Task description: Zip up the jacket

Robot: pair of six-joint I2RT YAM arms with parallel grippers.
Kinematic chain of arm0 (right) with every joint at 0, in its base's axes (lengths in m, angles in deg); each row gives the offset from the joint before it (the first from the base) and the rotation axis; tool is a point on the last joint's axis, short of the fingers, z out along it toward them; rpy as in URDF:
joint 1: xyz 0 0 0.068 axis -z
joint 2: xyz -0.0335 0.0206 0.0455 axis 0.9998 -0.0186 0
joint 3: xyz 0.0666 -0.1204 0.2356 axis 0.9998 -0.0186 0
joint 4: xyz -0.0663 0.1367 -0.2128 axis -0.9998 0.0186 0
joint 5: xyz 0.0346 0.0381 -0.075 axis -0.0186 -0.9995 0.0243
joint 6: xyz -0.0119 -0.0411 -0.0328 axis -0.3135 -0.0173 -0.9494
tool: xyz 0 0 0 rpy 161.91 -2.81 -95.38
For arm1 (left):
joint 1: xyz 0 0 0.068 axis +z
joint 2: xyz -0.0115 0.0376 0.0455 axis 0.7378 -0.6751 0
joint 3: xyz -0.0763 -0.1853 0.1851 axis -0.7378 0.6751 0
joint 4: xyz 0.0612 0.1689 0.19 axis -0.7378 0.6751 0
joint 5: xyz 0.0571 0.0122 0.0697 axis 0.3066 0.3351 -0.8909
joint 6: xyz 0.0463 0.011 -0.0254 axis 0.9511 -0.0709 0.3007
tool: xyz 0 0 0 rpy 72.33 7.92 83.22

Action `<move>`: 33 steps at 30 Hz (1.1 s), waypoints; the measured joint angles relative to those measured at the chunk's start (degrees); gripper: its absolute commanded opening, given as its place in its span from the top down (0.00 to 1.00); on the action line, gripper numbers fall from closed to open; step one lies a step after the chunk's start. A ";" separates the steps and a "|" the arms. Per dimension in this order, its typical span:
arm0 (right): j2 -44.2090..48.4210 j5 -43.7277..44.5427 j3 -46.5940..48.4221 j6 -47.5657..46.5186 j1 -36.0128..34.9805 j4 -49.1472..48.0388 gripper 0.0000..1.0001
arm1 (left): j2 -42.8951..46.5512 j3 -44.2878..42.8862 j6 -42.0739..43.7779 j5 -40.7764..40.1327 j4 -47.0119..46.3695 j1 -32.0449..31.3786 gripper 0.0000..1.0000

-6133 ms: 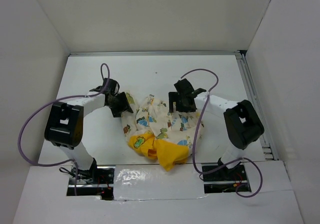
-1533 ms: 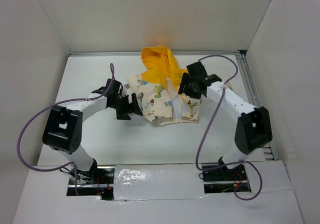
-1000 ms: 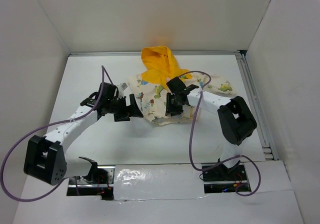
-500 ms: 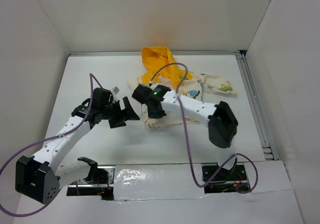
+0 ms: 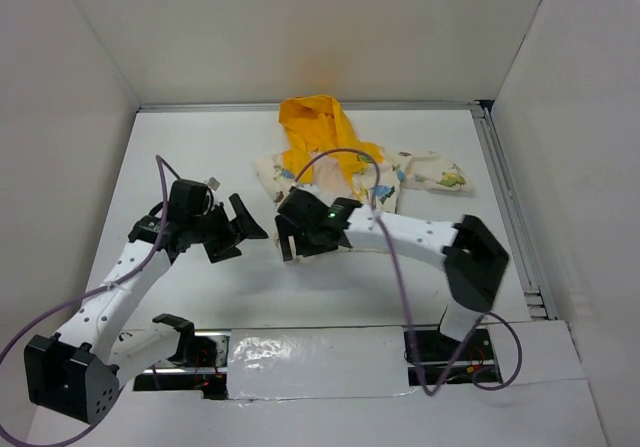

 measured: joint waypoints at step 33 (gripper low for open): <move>46.21 -6.27 -34.67 6.38 37.20 -7.04 0.01 | -57.07 -41.09 -2.60 -20.24 18.47 -29.73 0.32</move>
